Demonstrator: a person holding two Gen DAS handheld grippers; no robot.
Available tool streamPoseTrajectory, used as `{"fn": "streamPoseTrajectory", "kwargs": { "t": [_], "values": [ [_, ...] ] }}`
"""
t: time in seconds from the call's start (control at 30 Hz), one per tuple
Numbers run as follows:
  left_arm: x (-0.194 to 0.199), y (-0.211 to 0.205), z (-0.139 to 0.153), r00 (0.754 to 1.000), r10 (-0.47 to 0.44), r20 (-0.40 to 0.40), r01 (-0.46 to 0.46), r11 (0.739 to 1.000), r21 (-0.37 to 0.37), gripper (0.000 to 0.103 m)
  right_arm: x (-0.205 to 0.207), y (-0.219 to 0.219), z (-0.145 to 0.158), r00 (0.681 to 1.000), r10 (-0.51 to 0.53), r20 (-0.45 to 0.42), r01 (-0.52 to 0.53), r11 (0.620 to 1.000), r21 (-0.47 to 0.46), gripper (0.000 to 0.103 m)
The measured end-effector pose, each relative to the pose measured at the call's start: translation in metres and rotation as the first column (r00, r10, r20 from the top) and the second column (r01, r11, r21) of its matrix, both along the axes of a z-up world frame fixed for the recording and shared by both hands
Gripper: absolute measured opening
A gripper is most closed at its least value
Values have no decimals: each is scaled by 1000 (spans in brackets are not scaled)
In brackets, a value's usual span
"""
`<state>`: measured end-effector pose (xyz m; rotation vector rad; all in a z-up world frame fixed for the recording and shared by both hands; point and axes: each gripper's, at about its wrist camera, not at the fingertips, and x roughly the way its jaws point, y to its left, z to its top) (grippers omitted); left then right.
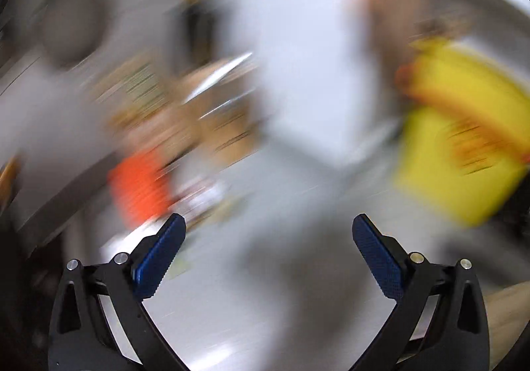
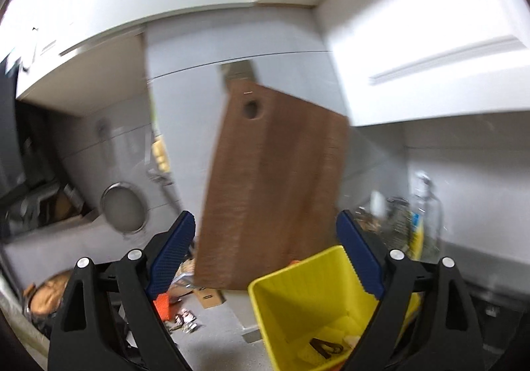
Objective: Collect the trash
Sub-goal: 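Move the left tool to the white paper towel and grasp it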
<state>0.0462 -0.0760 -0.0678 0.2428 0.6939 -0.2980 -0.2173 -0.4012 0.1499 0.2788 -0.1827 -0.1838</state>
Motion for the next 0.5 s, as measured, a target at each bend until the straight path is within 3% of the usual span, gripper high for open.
{"fn": "streamPoseTrajectory", "kwargs": {
  "t": [0.07, 0.1, 0.17, 0.23, 0.33, 0.5],
  "values": [
    [23, 44, -23, 985, 160, -61, -159, 987, 14, 99, 11, 9, 5, 999, 33, -16, -34, 999, -32, 85],
    [35, 67, -33, 966, 246, -79, -246, 969, 8, 99, 16, 12, 7, 999, 46, -24, -47, 998, -44, 85],
    [49, 102, -50, 937, 339, -80, -341, 940, -12, 98, 24, 18, 8, 998, 58, -37, -60, 997, -56, 85],
    [68, 129, -67, 902, 417, -111, -418, 908, 21, 96, 31, 26, 11, 997, 63, -44, -66, 995, -73, 85],
    [83, 143, -76, 883, 445, -150, -448, 894, 17, 96, 38, 38, 14, 994, 86, -63, -92, 991, -102, 85],
    [110, 136, -84, 882, 409, -235, -423, 906, -11, 99, 51, 50, 13, 987, 106, -119, -121, 985, -123, 85]
  ]
}}
